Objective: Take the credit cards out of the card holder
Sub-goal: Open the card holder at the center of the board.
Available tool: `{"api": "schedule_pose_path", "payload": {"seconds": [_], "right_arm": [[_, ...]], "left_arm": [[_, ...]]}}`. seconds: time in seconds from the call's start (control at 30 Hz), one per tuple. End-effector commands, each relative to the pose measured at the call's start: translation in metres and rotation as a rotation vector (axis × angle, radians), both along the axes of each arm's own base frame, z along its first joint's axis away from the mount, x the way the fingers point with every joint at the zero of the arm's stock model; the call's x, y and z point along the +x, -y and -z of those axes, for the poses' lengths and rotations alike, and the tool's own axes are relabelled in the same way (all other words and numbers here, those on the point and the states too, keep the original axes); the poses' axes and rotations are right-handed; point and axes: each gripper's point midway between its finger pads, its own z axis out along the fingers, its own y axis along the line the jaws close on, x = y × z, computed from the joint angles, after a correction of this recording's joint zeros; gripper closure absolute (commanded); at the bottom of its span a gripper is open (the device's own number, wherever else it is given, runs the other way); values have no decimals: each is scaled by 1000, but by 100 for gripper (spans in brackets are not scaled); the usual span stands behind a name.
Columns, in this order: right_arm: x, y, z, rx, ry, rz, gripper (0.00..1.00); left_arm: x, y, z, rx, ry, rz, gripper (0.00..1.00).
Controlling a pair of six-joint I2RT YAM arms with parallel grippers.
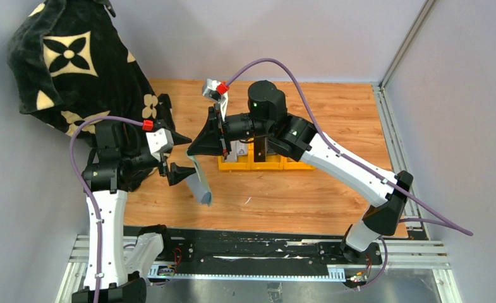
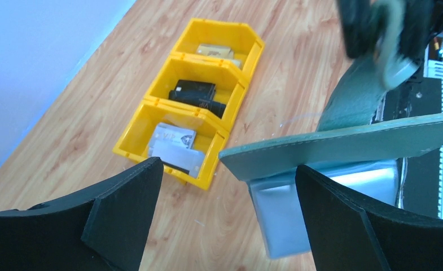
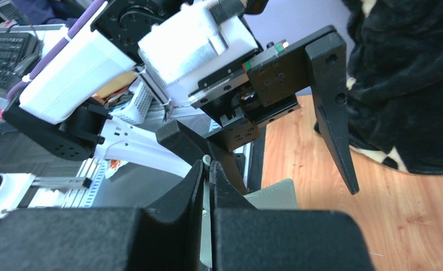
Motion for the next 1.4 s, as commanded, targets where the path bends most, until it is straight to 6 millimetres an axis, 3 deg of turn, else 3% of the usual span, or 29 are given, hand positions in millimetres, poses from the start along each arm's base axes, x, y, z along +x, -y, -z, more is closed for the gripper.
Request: {"api": "schedule_pose_path", "payload": {"seconds": [0.0,0.27,0.47,0.57,0.63,0.7,0.73,0.8,0.87,0.97,1.0,1.1,1.2,1.27,1.33,1.37], "right_arm": [[-14,6,-15,19,0,-97,100],[-18,5,-21,14,-10,-137,100],[-18,9,-28,27,-9,-158,100],[-16,11,-32,34,-6,-146,100],[-14,12,-33,37,-5,-138,100],[-11,14,-34,40,-5,-127,100],[-11,15,-36,44,-4,-124,100],[-9,16,-37,47,-6,-117,100],[-7,17,-39,52,-8,-111,100],[-4,18,-40,61,-14,-105,100],[-2,18,-38,58,-16,-99,95],[12,24,-31,56,-32,-65,52],[33,43,-19,80,-57,-18,25],[41,58,-6,97,-74,-1,21],[44,69,21,78,-109,10,20],[42,73,23,83,-105,5,20]], "left_arm": [[-19,14,-24,-91,-28,87,3],[-56,33,-40,-196,-132,223,12],[-58,31,-39,-156,-75,184,9],[-60,31,-37,-156,-79,183,15],[-62,31,-35,-158,-84,186,28],[-64,31,-32,-156,-83,182,53],[-66,31,-31,-156,-83,183,71],[-68,31,-31,-157,-82,182,89],[-70,32,-32,-157,-80,182,99],[-73,32,-33,-159,-76,185,100],[-74,32,-35,-160,-76,183,100],[-75,33,-44,-175,-109,182,100],[-75,34,-55,-199,-162,190,100],[-75,34,-61,-210,-183,195,100],[-75,35,-64,-216,-200,193,100],[-76,35,-65,-219,-209,192,100]]}}
